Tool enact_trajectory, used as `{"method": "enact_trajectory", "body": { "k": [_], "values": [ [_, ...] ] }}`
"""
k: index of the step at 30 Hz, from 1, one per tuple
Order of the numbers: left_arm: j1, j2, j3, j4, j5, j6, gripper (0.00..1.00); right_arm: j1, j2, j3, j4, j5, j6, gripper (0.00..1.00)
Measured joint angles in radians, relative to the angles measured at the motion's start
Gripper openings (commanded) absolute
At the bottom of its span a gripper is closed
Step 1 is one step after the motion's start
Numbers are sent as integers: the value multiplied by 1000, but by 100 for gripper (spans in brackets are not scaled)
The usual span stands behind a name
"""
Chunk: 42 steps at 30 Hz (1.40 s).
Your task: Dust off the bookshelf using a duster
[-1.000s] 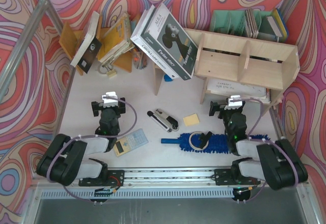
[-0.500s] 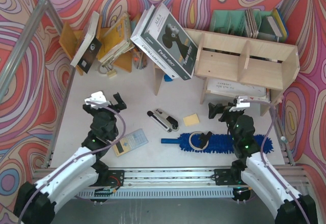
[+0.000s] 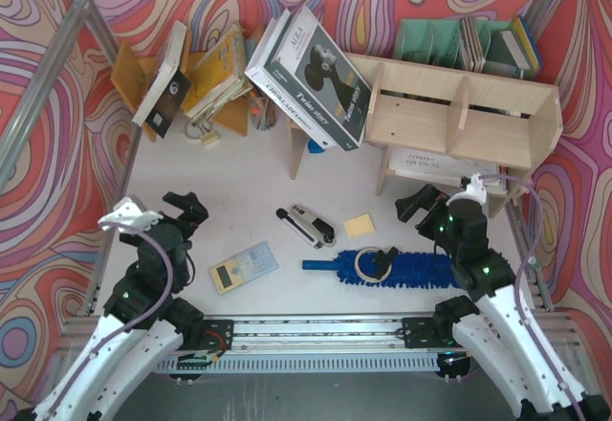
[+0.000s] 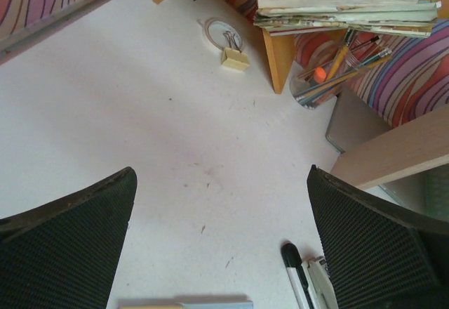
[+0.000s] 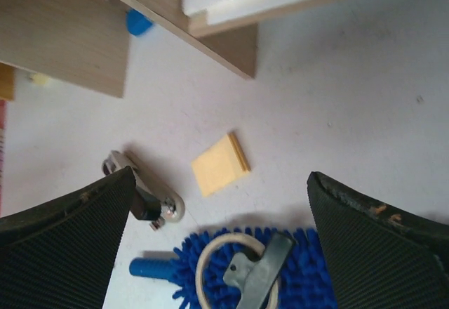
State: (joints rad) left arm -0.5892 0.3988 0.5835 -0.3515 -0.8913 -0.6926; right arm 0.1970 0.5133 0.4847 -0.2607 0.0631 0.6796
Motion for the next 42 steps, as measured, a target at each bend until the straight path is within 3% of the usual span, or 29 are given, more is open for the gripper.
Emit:
{"method": "enact_trajectory", "body": {
  "k": [5, 8, 14, 18, 28, 35, 42],
  "values": [
    [0, -69, -24, -84, 56, -26, 98, 94, 207, 163, -216, 80, 73, 97],
    [0, -17, -20, -132, 82, -27, 98, 228, 267, 227, -377, 156, 166, 92],
    [0, 140, -10, -163, 151, -5, 98, 403, 402, 324, -612, 272, 400, 87],
    [0, 160, -16, -155, 184, 24, 98, 478, 446, 328, -701, 297, 509, 85],
    [0, 92, -132, -110, 266, 111, 98, 639, 609, 386, -750, 330, 670, 81],
    [0, 67, -140, -84, 287, 132, 98, 652, 633, 367, -699, 330, 690, 72],
    [0, 68, -144, -71, 308, 138, 98, 653, 650, 345, -660, 335, 698, 70]
  ]
}}
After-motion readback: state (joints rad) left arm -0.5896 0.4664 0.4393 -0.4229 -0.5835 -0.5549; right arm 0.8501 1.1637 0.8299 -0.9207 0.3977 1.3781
